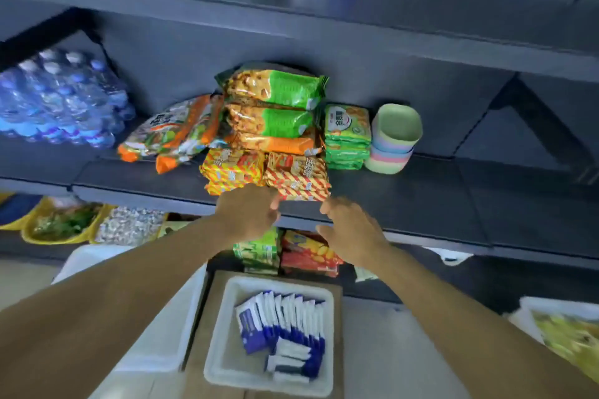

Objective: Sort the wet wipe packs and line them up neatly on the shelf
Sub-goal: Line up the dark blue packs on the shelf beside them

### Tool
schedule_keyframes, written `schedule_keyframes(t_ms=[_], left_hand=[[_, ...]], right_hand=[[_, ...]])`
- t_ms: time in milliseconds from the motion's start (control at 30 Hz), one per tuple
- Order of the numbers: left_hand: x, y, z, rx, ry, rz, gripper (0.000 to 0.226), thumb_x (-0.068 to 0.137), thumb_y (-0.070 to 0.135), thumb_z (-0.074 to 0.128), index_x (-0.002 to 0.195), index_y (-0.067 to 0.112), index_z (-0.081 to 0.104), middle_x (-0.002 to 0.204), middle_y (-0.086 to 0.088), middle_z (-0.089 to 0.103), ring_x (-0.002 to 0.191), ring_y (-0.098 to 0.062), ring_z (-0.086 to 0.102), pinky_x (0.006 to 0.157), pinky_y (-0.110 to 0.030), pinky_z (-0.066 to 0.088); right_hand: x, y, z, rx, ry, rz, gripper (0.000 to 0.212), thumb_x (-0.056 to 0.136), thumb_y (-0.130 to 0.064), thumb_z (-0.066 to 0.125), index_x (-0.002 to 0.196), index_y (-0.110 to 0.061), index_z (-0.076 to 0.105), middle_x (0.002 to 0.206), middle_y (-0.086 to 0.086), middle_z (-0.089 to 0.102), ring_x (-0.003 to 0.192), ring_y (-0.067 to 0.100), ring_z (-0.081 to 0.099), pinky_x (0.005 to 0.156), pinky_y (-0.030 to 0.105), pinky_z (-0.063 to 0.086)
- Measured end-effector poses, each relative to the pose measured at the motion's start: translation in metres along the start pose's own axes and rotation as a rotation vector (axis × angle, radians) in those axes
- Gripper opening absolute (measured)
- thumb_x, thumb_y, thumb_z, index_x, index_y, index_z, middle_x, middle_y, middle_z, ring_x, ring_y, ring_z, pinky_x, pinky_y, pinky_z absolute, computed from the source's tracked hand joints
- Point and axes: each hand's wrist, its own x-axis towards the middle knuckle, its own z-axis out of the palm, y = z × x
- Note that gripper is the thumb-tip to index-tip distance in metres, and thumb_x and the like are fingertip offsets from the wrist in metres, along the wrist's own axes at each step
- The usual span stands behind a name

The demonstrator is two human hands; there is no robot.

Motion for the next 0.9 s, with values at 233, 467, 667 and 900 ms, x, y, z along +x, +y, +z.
schedule_keyframes(t_ms=[233,467,667,900], left_hand=[[-0.017,-0.032,0.128,-0.001,-0.199,-0.138,0.022,0.094,0.032,0.048,0.114,0.024,0.055,0.112,-0.001,0.062,0.103,-0.023,0.058,0.080,-0.033,0.046],[-0.006,-0.076,0.249,0.077,-0.362,-0.163,0.033,0.092,0.020,0.051,0.125,0.024,0.048,0.124,-0.001,0.056,0.110,-0.023,0.056,0.083,-0.033,0.048],[0.034,-0.108,0.341,0.168,-0.391,0.027,0.039,0.089,0.016,0.057,0.127,0.018,0.047,0.121,-0.004,0.055,0.113,-0.022,0.051,0.083,-0.032,0.045],[0.078,-0.131,0.434,0.291,-0.304,0.349,0.045,0.080,0.006,0.063,0.120,0.021,0.051,0.122,0.001,0.052,0.120,-0.020,0.042,0.091,-0.033,0.037]], right_hand=[[-0.014,0.045,0.123,0.067,-0.222,0.057,0.029,0.093,-0.027,0.053,0.118,-0.013,0.052,0.118,0.006,0.056,0.106,0.025,0.056,0.083,0.036,0.048],[-0.020,0.074,0.250,0.116,-0.389,0.152,0.028,0.095,-0.023,0.049,0.121,-0.010,0.050,0.120,0.008,0.055,0.107,0.025,0.055,0.083,0.033,0.047],[-0.011,0.079,0.340,0.162,-0.398,0.240,0.023,0.096,-0.021,0.049,0.115,-0.009,0.052,0.113,0.008,0.057,0.100,0.023,0.055,0.076,0.029,0.043],[-0.001,0.074,0.424,0.234,-0.308,0.310,0.020,0.095,-0.018,0.051,0.112,-0.010,0.054,0.109,0.007,0.058,0.086,0.013,0.047,0.070,0.022,0.035]])
